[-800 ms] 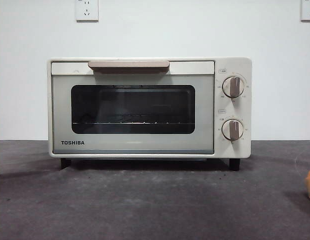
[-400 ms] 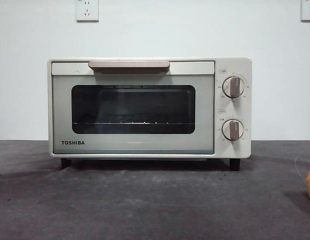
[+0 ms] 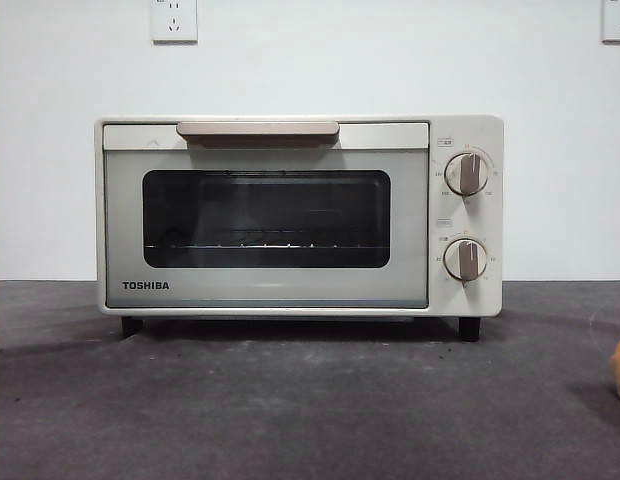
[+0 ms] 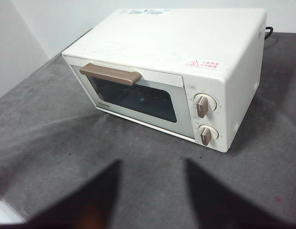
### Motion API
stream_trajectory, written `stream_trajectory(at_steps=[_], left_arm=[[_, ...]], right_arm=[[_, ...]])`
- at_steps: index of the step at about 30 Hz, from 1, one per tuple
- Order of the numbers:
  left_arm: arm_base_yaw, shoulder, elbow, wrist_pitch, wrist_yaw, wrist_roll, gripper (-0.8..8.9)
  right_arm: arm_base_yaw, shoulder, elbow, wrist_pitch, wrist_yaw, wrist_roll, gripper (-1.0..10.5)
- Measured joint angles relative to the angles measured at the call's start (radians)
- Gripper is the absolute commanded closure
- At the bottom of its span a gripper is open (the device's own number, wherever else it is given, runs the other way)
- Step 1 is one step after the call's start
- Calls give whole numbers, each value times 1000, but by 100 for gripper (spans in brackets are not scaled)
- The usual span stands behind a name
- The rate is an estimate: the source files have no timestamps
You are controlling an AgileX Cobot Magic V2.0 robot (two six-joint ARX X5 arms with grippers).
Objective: The left arm flap open the oven, the right arm pick bread and place it into oven, the left arm flap close the oven
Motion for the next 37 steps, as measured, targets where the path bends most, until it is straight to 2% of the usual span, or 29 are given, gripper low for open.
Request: stream_trajectory(at_steps=[2,4,14,21,26,37], left_arm=[[0,0,0,0,0,0,318],[0,0,0,-7,0,1,278],[0,0,0,-50,0,-5,282],[0,0,0,-68,0,-42,282],[0,0,0,-89,0,-45,282],[0,-1,0,-117,0,-45,282]], right_arm=[[0,0,0,-5,0,1,467],[0,0,0,-7,0,1,442],[0,8,0,-32,-2,66,442],[22,141,1,-137,12,125,442],[60,290,1,-201,126,132,442],[164,640,1,-205,356,130,442]])
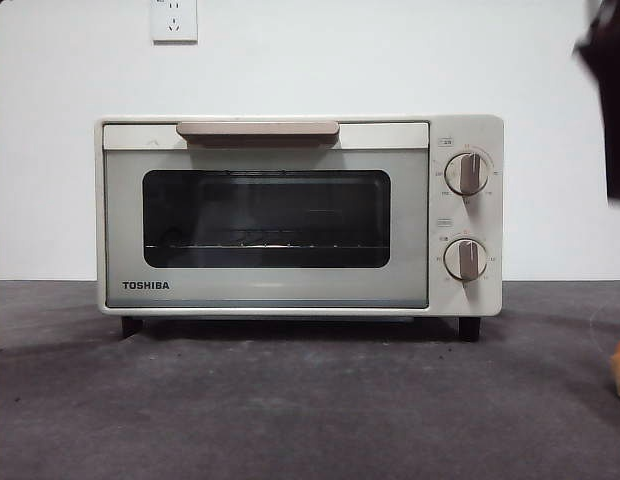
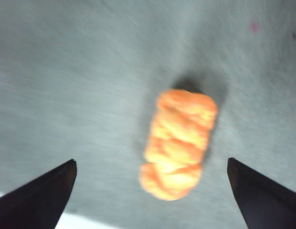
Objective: The left arm flap open the oven, the right arm pick bread and place it into oven, the left arm flap close the oven
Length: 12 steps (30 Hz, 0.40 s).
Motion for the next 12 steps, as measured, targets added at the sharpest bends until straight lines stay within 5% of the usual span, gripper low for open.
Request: stream_trajectory(at_steps=[12], left_arm=[[0,0,0,-12,0,3,283]], right_arm=[[48,275,-9,58,84,2,443]])
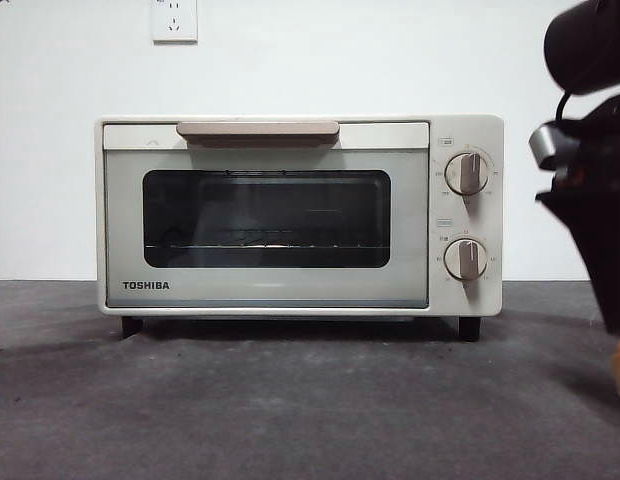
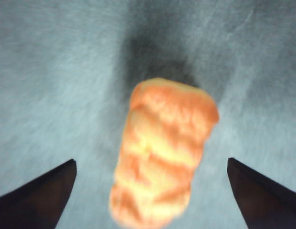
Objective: The left arm flap open the oven, the right arm pick bread and place it into oven, the left arm flap close the oven
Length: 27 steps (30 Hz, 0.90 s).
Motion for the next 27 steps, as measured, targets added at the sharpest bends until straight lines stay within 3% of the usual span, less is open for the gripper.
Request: stream_trajectory(at_steps=[10,17,23,27], left_arm=[[0,0,0,-1,0,4,283],[0,0,0,0,0,5,283],[0,0,0,1,0,7,287],[0,20,0,-1,-1,7,287]], right_arm=[[-6,18,-131,143,-14,27,506],[-6,18,-143,166,-14,37,786],[-6,16,-142,163,-25,37,794],[-6,-54,-138,129,-108,37,794]])
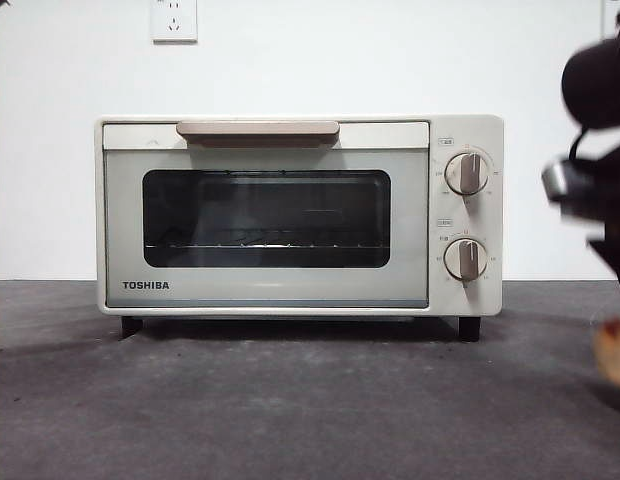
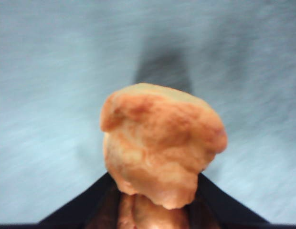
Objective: The left arm flap open the oven, the right arm pick bread and place it into oven, the left arm flap close the oven
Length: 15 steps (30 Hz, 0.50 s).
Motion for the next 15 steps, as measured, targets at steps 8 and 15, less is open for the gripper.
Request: stream_trajectory(at_steps=[8,15], left_arm=[[0,153,42,-2,0,0,476],[0,356,154,-12,0,5,803]], right_arm=[[0,-306,12,-42,-106,0,794],[0,-600,12,-46,-194,2,794]])
